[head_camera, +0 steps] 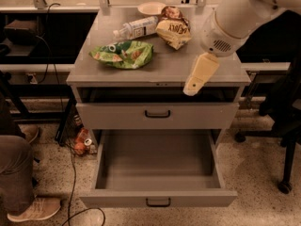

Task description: Place green rice chip bag into middle drawer

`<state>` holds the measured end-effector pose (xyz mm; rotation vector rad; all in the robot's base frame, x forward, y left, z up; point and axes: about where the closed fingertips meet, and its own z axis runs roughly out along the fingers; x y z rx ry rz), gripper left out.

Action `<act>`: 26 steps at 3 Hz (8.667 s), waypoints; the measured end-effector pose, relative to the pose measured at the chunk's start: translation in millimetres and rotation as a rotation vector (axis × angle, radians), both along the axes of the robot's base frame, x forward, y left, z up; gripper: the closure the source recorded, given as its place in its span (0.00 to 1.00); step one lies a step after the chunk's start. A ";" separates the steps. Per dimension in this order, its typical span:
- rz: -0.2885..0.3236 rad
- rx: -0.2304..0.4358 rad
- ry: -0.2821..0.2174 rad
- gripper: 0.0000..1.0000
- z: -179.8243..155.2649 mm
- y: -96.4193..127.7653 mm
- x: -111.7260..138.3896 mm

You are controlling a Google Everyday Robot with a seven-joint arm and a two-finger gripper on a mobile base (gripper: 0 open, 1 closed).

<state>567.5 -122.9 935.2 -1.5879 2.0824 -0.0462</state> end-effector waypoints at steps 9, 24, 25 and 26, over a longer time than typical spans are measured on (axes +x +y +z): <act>0.309 0.012 0.212 0.38 -74.9 209.2 179.7; -0.082 0.535 0.543 1.00 -183.8 18.6 -82.9; -0.121 0.561 0.584 1.00 -277.5 33.8 -83.2; -0.150 0.588 0.562 1.00 -333.6 48.6 -66.6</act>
Offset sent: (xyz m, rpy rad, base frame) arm 0.1341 0.0984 0.0287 -0.1779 -0.0638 0.2242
